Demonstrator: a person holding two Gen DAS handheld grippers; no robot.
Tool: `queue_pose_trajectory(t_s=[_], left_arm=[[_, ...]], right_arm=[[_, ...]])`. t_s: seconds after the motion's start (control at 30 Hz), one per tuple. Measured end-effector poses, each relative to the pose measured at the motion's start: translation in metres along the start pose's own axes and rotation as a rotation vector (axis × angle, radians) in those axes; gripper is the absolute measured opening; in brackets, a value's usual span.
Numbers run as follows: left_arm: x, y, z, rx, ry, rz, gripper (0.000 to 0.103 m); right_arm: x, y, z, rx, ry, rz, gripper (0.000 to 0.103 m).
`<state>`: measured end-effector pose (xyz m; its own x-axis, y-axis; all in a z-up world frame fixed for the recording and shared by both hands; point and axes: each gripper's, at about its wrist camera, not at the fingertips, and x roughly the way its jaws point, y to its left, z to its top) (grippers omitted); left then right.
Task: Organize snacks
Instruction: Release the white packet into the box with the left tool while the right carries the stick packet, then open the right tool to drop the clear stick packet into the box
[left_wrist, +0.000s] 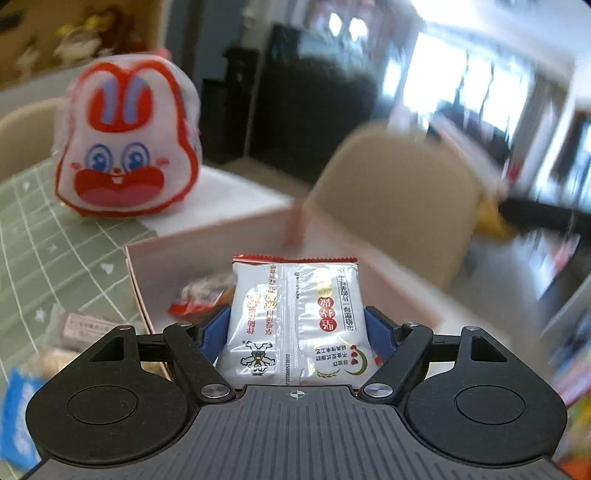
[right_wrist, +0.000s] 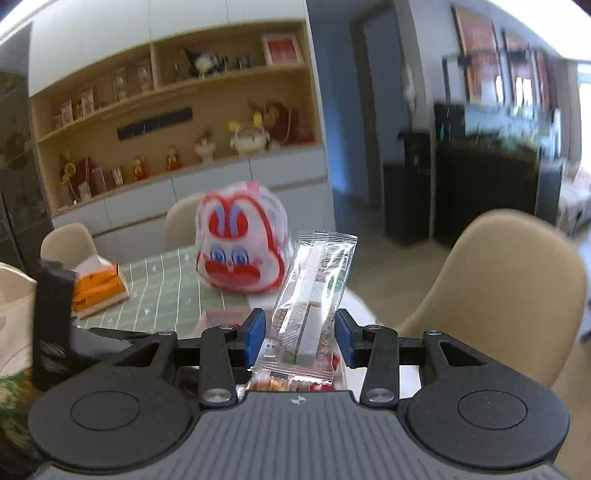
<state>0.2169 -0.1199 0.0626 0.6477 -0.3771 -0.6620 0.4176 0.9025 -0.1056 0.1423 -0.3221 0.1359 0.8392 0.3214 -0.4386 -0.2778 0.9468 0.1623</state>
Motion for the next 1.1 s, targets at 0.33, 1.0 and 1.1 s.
queue_pose_trajectory(t_s=[0.33,1.0,1.1], left_arm=[[0.010,0.021,-0.016,0.130,-0.040,-0.047,0.082],[-0.080,0.189,-0.088,-0.453,-0.191,0.142,0.078],[-0.099,0.187,-0.108,-0.459,-0.173,0.163,0.078]], right_arm=[[0.144,0.011,-0.017,0.098,0.350,0.147,0.041],[0.095,0.101,-0.030,-0.082,0.237,0.105,0.065],[0.099,0.136,-0.036,-0.124,0.272,0.163,0.065]])
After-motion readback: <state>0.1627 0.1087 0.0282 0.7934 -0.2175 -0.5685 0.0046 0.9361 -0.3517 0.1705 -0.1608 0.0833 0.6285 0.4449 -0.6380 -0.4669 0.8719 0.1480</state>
